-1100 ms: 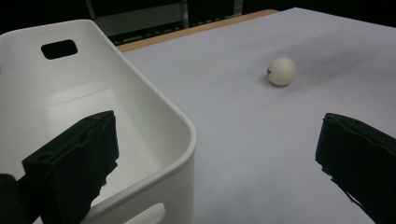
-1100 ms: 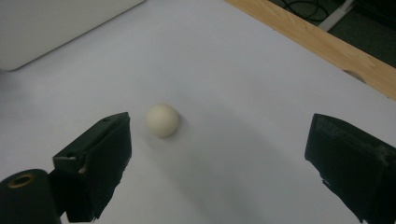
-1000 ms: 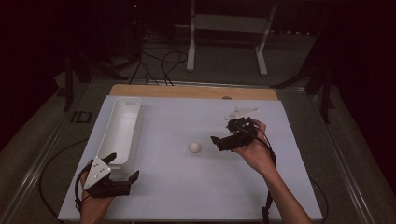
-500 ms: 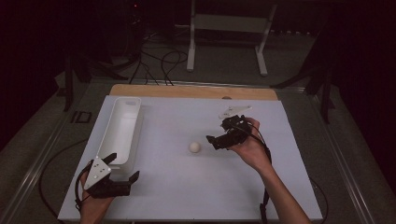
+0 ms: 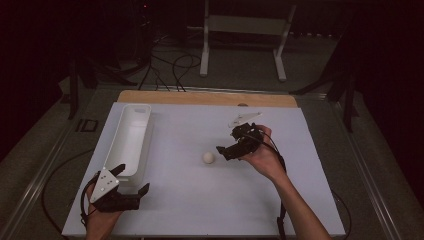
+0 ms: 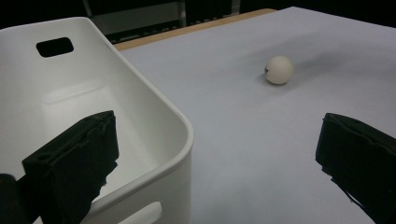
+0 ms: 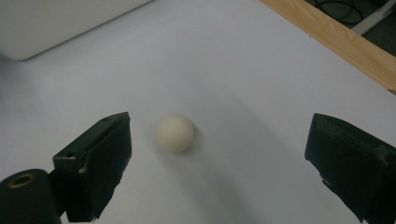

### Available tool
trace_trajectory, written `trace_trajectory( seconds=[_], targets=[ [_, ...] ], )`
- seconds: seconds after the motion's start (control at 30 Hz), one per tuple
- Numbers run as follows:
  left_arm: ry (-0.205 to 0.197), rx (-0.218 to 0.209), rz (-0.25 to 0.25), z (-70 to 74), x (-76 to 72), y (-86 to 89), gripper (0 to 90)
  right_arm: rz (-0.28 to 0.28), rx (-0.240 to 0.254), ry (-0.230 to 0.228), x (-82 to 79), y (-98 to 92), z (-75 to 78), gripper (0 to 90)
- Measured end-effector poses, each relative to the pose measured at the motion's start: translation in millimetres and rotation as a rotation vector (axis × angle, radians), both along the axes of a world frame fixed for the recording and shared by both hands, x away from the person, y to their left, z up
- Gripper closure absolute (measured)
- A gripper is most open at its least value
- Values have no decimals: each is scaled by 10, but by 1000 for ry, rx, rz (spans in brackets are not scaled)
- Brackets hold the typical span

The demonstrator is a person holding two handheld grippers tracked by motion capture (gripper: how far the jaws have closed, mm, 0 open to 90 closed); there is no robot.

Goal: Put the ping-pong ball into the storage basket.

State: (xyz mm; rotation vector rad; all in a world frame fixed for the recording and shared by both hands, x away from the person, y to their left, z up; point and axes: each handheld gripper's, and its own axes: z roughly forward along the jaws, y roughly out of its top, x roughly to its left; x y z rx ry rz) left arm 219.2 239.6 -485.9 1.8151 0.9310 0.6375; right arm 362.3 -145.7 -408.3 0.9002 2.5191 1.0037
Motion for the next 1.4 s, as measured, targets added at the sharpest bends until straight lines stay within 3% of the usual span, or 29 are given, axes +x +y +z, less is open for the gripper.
trace_trajectory(
  seconds=[1.4],
  targets=[
    [5,-5,-2,-8,2,12,0,19,-49,52,124,166,-156,71]
  ],
)
